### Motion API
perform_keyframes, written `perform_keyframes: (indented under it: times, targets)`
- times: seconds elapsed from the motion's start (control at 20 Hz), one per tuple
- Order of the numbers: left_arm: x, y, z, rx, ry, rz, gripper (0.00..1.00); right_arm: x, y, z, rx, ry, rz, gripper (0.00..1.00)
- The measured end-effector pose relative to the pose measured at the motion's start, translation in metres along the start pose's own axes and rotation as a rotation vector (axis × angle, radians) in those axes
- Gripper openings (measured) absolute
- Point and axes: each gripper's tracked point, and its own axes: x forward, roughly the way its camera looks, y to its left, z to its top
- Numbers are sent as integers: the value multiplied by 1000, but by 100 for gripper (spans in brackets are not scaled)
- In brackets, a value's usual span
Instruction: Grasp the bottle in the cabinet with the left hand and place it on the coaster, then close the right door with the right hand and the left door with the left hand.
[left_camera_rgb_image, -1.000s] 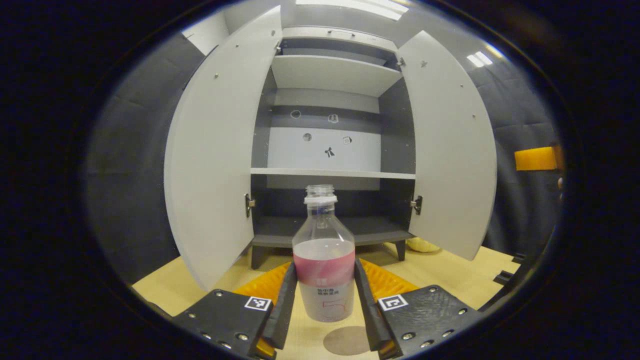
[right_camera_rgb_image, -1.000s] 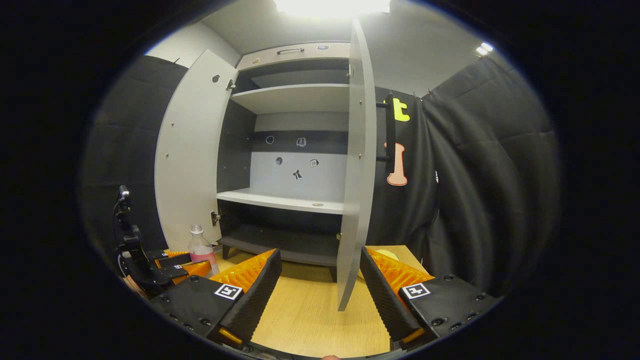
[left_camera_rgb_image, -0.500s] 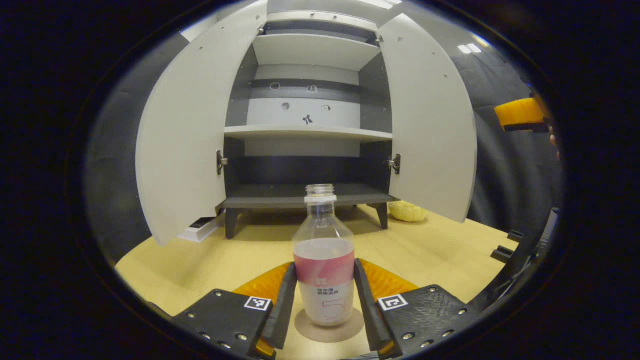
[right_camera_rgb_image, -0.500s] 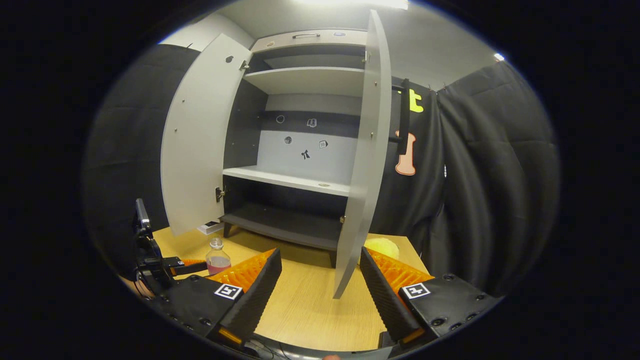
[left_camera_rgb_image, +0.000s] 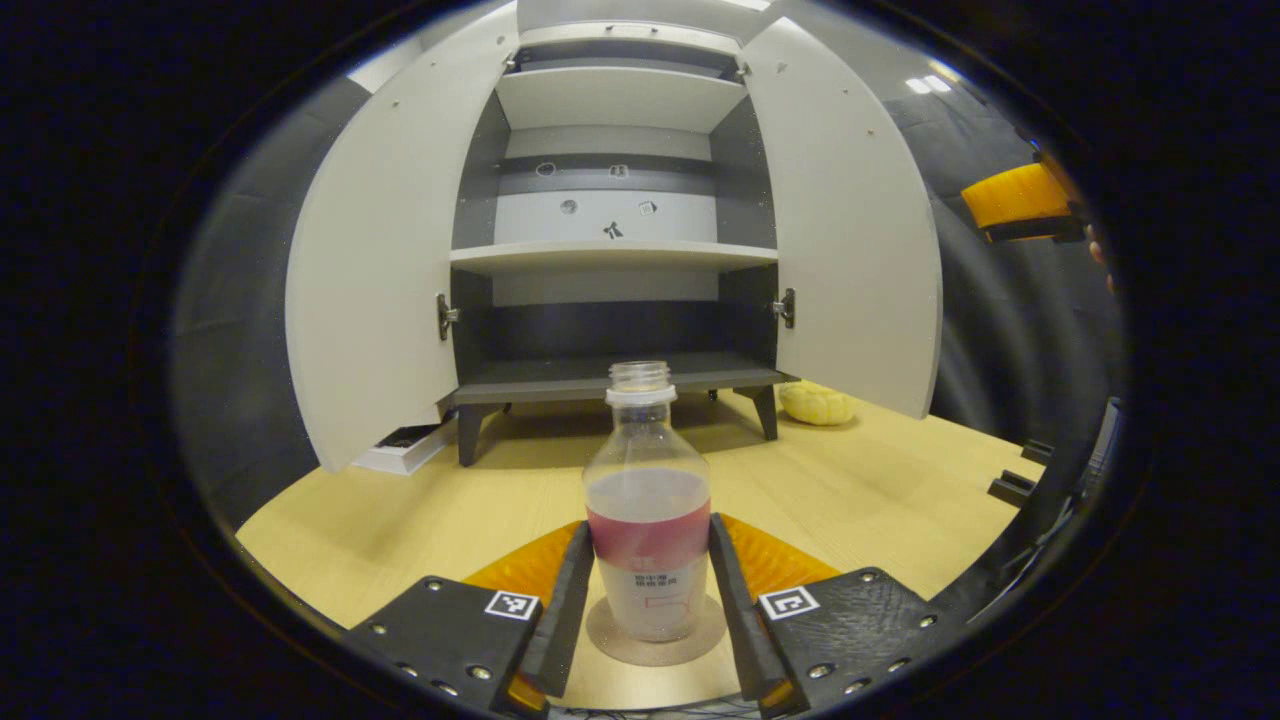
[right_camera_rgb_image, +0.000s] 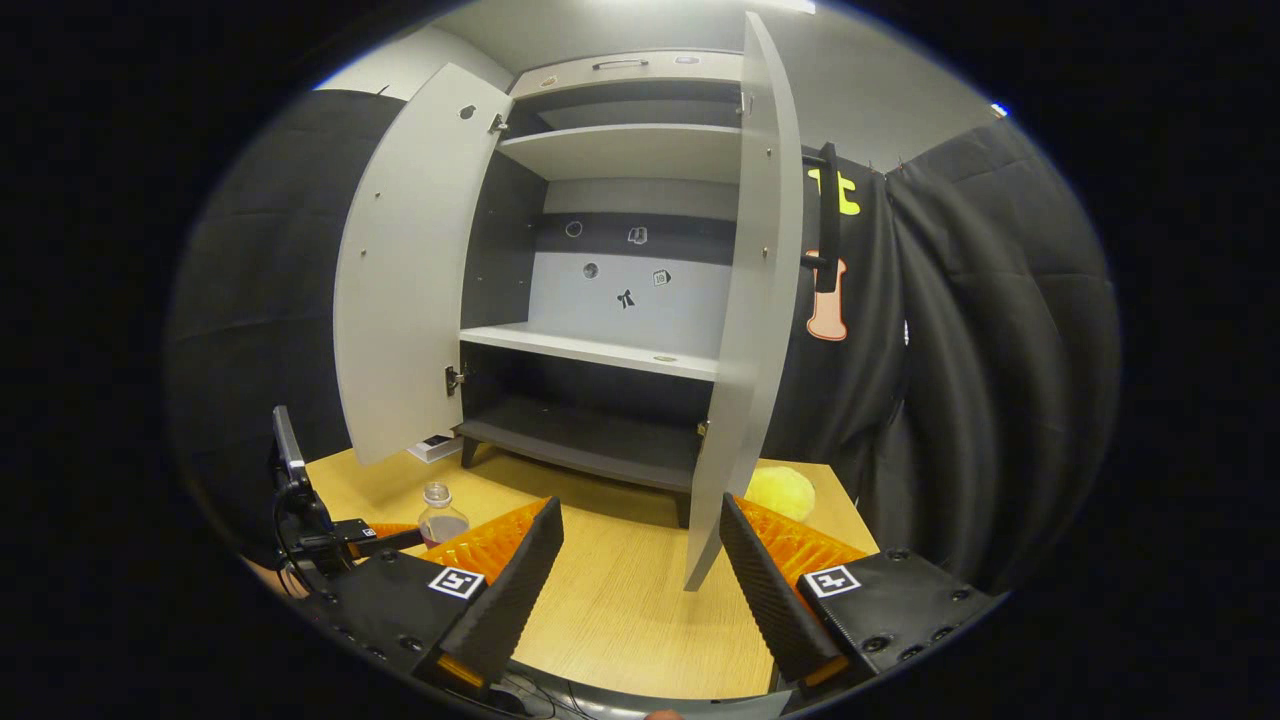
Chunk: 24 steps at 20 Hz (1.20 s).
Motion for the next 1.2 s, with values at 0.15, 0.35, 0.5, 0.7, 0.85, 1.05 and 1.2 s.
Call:
perform_keyframes:
  times: [0.15, 0.35, 0.5, 0.7, 0.85, 1.05, 1.2]
  targets:
    - [-4, -2, -4, 13, 34, 23, 78, 0, -1, -2, 25, -2, 1, 100]
    - [-14, 0, 10, 31, 43, 46, 96, 0, 0, -3, 54, -6, 17, 100]
    - [-26, 7, 46, 43, -9, 73, 92, -2, -1, -1, 62, -22, 27, 100]
    - [-44, 25, 101, 71, -66, 130, 89, -2, -2, 7, 95, -61, 36, 100]
    - [-56, 41, 136, 99, -97, 172, 89, 3, -3, 10, 139, -72, 33, 100]
    - [-70, 63, 173, 47, -135, 196, 89, 9, -2, 21, 161, -101, 29, 100]
    - [-81, 89, 202, 13, -162, 241, 89, 12, -1, 28, 167, -114, 27, 100]
